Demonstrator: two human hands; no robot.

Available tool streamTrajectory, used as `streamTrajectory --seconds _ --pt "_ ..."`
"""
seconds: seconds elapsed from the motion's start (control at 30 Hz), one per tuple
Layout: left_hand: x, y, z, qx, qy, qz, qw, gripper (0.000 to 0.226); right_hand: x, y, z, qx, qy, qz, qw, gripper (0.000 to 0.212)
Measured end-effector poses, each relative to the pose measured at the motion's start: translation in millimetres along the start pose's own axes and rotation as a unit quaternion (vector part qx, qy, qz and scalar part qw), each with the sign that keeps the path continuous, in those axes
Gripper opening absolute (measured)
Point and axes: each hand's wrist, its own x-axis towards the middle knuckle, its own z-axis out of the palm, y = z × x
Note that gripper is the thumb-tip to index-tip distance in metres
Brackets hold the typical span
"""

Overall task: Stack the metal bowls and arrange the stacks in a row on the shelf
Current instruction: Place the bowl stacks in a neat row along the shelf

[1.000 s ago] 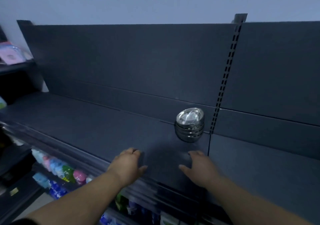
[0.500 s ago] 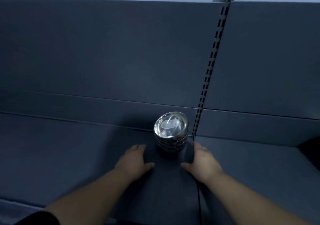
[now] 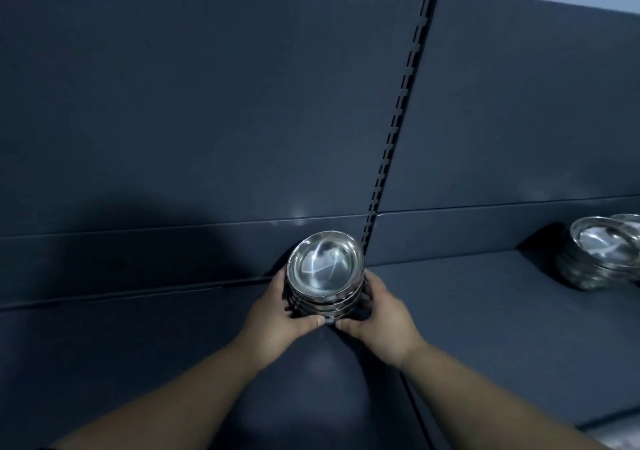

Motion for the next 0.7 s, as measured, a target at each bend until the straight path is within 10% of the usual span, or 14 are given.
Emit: streamTrajectory --seconds 0.7 --pt "-24.6 89.7 194.6 0.019 0.008 0.048 0.999 0.08 -55.5 110.5 -167.7 0.059 0.048 -0.017 0.997 0.091"
